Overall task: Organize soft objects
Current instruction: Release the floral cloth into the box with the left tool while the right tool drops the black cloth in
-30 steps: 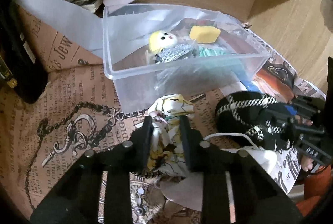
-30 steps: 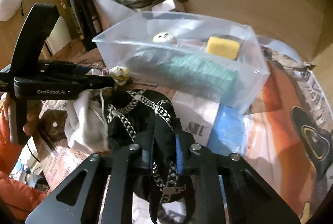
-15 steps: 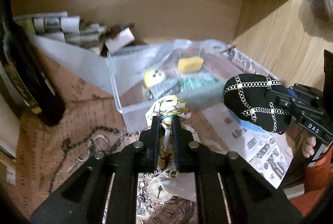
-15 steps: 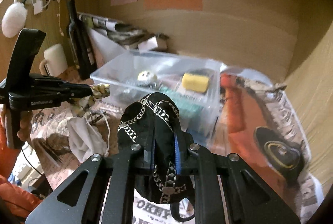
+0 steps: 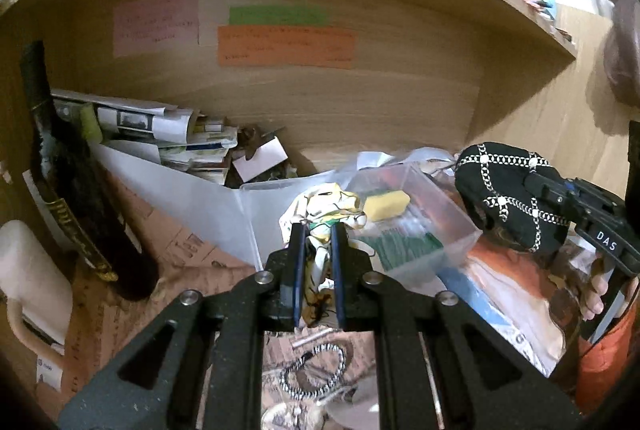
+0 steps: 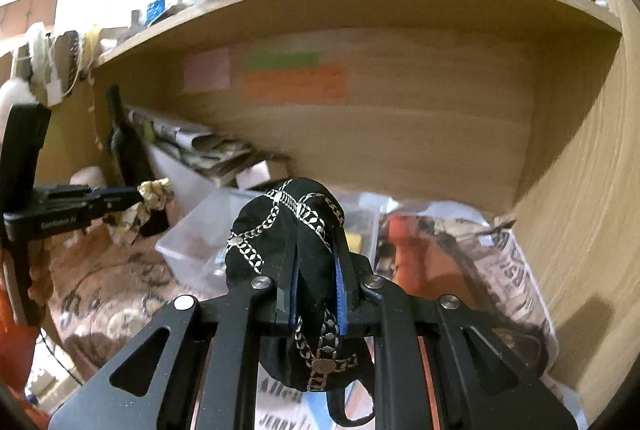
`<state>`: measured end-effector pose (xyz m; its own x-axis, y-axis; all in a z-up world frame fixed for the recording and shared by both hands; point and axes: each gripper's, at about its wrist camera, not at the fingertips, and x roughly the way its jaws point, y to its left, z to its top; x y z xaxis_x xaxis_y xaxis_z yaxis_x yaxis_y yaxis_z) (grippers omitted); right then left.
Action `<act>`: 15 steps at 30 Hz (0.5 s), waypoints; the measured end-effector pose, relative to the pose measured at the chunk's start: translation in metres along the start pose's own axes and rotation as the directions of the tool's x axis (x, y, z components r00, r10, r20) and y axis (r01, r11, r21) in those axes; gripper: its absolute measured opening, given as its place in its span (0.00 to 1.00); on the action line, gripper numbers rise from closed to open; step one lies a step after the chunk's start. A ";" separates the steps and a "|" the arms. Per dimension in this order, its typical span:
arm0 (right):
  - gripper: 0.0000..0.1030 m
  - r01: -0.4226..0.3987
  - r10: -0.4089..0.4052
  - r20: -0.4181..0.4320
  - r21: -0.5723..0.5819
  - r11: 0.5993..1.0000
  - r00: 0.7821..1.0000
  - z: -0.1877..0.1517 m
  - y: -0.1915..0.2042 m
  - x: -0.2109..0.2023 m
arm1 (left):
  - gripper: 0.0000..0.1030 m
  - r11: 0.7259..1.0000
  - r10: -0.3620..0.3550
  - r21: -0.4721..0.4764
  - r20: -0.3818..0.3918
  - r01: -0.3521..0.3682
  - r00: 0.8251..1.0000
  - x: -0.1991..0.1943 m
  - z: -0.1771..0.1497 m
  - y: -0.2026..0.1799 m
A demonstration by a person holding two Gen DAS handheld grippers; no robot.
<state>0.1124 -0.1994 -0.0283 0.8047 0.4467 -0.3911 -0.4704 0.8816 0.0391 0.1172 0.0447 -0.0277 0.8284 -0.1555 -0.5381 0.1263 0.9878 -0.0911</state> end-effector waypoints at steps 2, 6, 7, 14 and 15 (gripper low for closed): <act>0.12 -0.003 0.003 -0.001 0.004 1.000 1.000 0.006 -0.002 0.009 | 0.11 1.000 0.003 -0.006 -0.006 -0.003 1.000 0.010 0.002 0.000; 0.12 0.002 -0.002 -0.008 -0.011 1.000 1.000 0.011 -0.003 0.026 | 0.11 1.000 0.022 -0.018 -0.026 -0.023 0.999 0.036 0.009 0.004; 0.12 -0.007 0.007 -0.020 -0.012 1.000 1.000 0.013 -0.004 0.033 | 0.11 0.999 0.027 -0.024 -0.034 -0.027 0.999 0.042 0.010 0.005; 0.12 -0.006 0.002 -0.096 -0.043 0.999 0.995 0.013 -0.003 0.078 | 0.11 0.996 0.079 -0.026 -0.099 -0.082 0.992 0.083 0.007 0.011; 0.12 -0.004 -0.001 -0.104 -0.045 0.999 0.995 0.012 -0.003 0.082 | 0.11 0.996 0.082 -0.024 -0.112 -0.085 0.990 0.089 0.006 0.011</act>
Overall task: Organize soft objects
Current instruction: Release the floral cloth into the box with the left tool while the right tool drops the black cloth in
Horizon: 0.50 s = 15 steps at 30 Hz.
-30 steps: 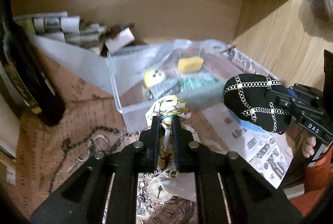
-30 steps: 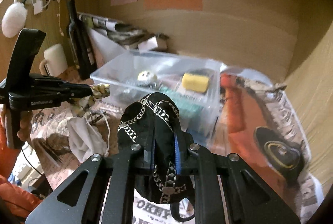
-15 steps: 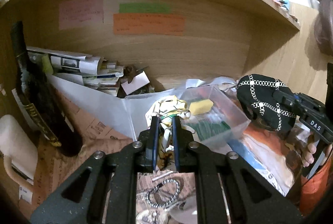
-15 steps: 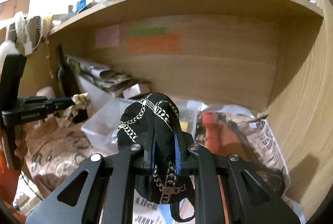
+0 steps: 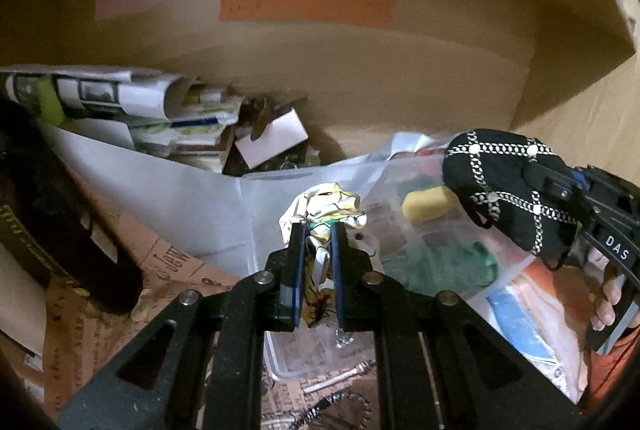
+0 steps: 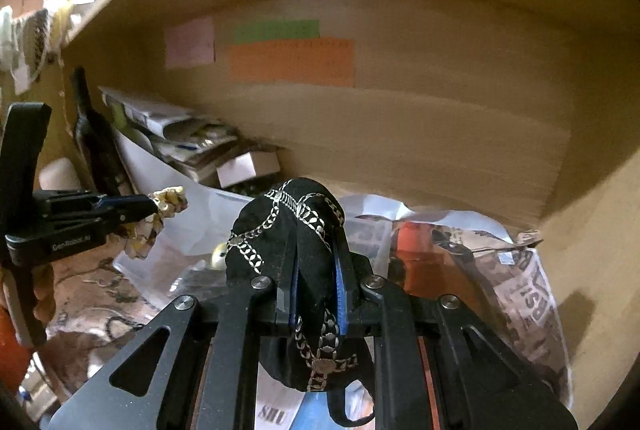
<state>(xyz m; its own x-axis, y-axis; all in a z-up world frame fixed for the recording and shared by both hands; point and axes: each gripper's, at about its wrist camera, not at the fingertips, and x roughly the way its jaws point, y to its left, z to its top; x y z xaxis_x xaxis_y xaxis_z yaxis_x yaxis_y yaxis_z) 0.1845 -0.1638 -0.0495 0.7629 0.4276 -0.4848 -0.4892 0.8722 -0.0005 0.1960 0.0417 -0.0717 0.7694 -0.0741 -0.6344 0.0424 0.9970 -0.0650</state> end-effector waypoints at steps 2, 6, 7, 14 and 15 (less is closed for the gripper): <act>0.12 0.009 -0.009 -0.025 -0.007 1.000 1.000 -0.002 0.001 0.014 | 0.11 1.000 -0.003 0.000 -0.018 0.003 1.000 0.009 -0.001 0.000; 0.12 0.001 -0.001 -0.073 0.008 1.000 0.997 -0.007 -0.001 0.035 | 0.11 1.000 -0.020 0.000 -0.062 0.020 0.998 0.027 -0.005 0.002; 0.12 0.004 -0.003 -0.084 0.008 1.000 0.996 -0.009 -0.001 0.039 | 0.11 1.000 -0.021 0.002 -0.070 0.022 0.997 0.030 -0.006 0.002; 0.14 0.013 -0.014 -0.164 -0.003 1.000 0.986 -0.020 0.000 0.063 | 0.12 0.999 -0.030 0.031 -0.107 0.033 0.994 0.042 -0.012 -0.006; 0.15 0.012 -0.013 -0.175 -0.007 1.000 0.985 -0.021 0.001 0.065 | 0.14 0.999 -0.032 0.035 -0.111 0.036 0.993 0.042 -0.013 -0.007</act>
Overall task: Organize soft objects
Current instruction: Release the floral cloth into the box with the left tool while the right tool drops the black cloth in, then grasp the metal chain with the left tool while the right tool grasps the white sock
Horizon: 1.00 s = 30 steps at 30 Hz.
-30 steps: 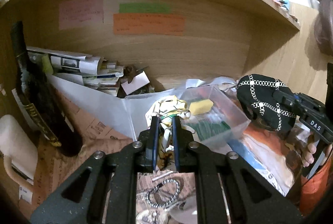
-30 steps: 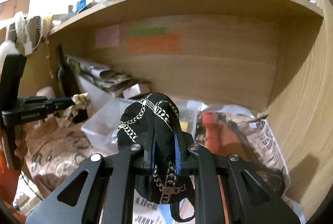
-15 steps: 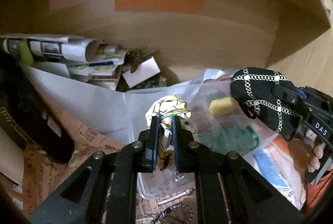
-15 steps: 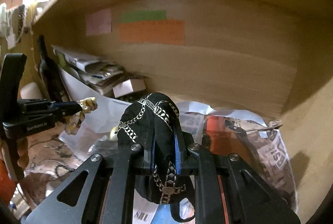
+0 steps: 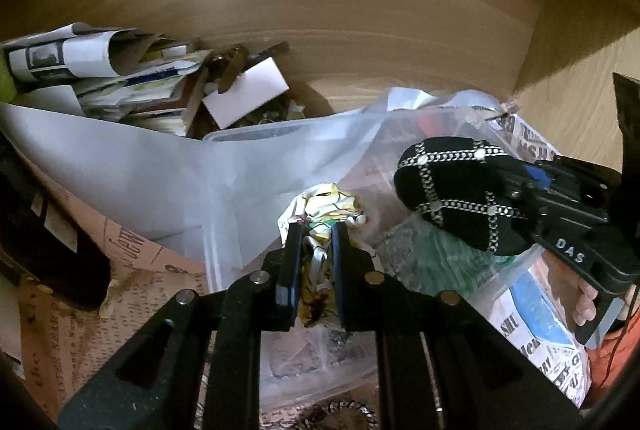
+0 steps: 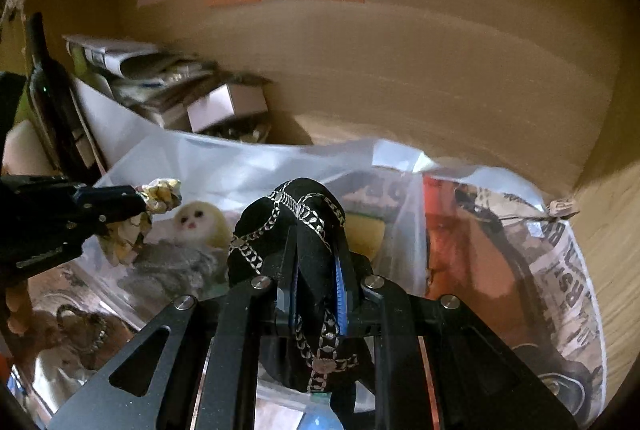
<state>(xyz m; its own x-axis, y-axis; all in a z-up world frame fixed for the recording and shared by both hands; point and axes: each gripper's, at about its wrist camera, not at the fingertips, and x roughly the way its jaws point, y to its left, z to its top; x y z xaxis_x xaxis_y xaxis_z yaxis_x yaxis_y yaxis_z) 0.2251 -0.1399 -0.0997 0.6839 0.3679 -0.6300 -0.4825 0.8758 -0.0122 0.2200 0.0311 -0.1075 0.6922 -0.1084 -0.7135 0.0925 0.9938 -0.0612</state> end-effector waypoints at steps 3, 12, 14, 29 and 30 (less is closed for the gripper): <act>0.17 0.010 -0.011 -0.023 -0.015 1.000 1.000 -0.002 0.003 0.005 | 0.19 1.000 -0.009 0.005 -0.005 0.009 1.000 -0.003 -0.001 -0.003; 0.48 0.040 -0.038 0.042 -0.039 0.998 0.998 0.002 0.010 -0.021 | 0.53 1.000 -0.011 0.011 0.050 0.010 0.999 -0.034 -0.002 -0.008; 0.59 0.046 -0.042 0.079 -0.049 0.998 0.996 0.003 0.014 -0.035 | 0.57 1.000 -0.012 0.011 0.070 0.012 0.997 -0.045 -0.003 -0.009; 1.00 -0.019 0.046 0.262 -0.106 0.994 0.964 -0.023 0.056 -0.118 | 0.96 0.999 0.033 0.003 0.189 -0.034 0.981 -0.124 -0.044 -0.005; 1.00 -0.031 0.057 0.256 -0.105 0.994 0.965 -0.026 0.058 -0.118 | 0.97 0.999 0.038 0.000 0.187 -0.039 0.982 -0.126 -0.048 -0.004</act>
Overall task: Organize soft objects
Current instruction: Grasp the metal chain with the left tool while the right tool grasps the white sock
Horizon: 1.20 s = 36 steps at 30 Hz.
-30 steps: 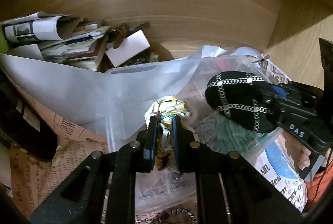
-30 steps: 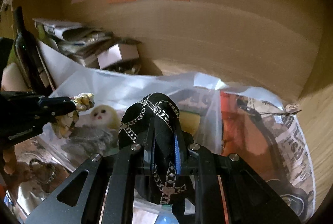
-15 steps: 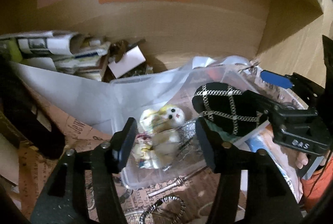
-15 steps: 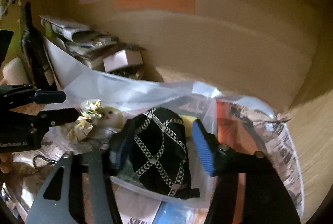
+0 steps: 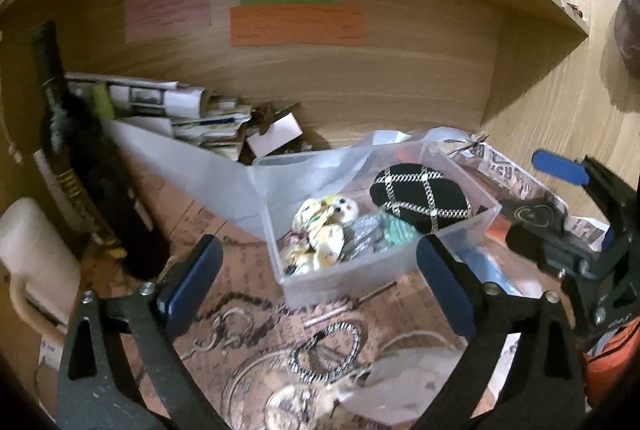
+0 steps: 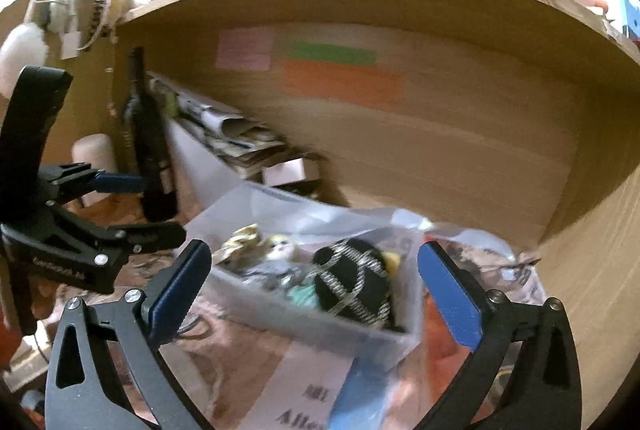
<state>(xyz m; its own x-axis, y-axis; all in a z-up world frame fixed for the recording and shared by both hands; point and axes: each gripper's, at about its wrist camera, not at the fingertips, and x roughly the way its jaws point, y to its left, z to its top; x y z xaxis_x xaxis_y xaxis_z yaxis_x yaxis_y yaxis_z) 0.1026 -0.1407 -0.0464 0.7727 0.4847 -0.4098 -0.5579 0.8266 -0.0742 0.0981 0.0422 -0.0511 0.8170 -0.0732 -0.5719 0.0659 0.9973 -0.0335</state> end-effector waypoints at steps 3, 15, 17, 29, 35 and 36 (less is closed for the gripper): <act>1.00 -0.053 0.054 -0.031 0.033 0.998 0.998 -0.013 0.010 0.003 | 0.98 1.000 0.012 -0.019 -0.013 -0.013 1.000 -0.007 -0.010 0.006; 1.00 -0.194 0.217 -0.226 0.120 0.974 0.949 -0.068 0.052 0.033 | 0.92 0.995 0.050 -0.077 -0.175 -0.064 0.983 0.018 -0.070 0.032; 1.00 -0.218 0.245 -0.265 0.128 0.967 0.933 -0.074 0.058 0.038 | 0.79 0.995 0.035 -0.082 -0.213 -0.053 0.976 0.026 -0.077 0.034; 0.34 -0.274 0.294 -0.358 0.107 0.956 0.886 -0.088 0.067 0.050 | 0.29 0.996 -0.036 -0.087 -0.292 0.011 0.956 0.054 -0.091 0.023; 0.28 -0.228 0.261 -0.307 0.139 0.964 0.915 -0.084 0.047 0.038 | 0.07 0.996 -0.050 -0.081 -0.253 0.030 0.966 0.049 -0.087 0.021; 0.28 -0.221 0.255 -0.300 0.144 0.965 0.919 -0.082 0.043 0.036 | 0.07 0.998 -0.037 -0.066 -0.240 0.022 0.970 0.046 -0.086 0.019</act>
<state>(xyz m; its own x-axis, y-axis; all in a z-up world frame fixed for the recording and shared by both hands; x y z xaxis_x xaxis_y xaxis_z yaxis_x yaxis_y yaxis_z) 0.0816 -0.1107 -0.1394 0.4772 0.5706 -0.6684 -0.6649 0.7317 0.1499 0.0879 0.0585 -0.1487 0.6525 -0.1057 -0.7504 0.0457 0.9939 -0.1003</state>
